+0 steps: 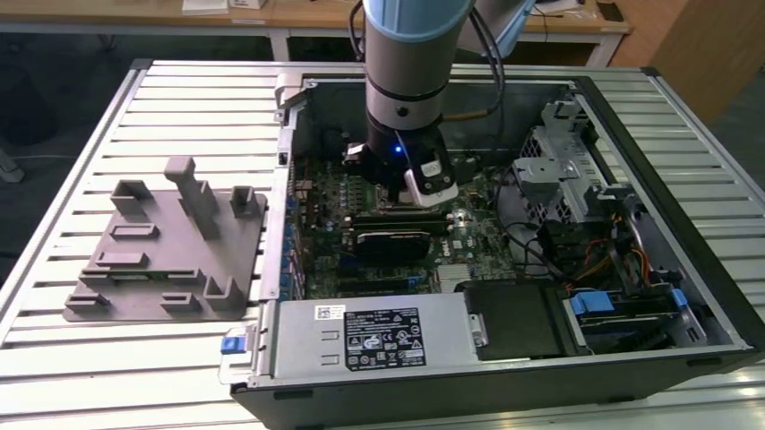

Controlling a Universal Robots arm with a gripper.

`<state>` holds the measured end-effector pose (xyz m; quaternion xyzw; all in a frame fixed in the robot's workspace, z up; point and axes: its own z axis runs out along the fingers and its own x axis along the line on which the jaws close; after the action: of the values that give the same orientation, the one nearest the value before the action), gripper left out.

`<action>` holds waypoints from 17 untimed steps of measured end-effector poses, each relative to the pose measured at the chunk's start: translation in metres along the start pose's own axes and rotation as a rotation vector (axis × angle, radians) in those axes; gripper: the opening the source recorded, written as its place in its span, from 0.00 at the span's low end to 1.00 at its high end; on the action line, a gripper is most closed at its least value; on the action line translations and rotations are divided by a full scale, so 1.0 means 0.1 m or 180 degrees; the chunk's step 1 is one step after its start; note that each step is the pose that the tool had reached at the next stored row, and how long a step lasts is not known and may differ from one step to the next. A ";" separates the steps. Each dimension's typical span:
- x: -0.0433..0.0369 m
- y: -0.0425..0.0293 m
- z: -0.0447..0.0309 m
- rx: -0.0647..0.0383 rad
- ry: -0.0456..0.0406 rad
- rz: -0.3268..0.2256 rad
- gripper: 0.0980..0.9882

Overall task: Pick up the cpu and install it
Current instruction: 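Install the second cpu locking lever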

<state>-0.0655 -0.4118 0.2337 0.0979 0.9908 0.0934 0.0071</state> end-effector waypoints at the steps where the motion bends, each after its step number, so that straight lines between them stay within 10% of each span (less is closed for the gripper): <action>1: -0.001 -0.006 0.013 0.0000 0.0002 0.0000 0.01; 11: 0.065 -0.086 0.105 -0.0015 0.0008 0.0001 0.01; 17: 0.064 -0.133 0.135 -0.0167 0.0037 0.0006 0.01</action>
<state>-0.0739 -0.4209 0.2179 0.0981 0.9879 0.1200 0.0038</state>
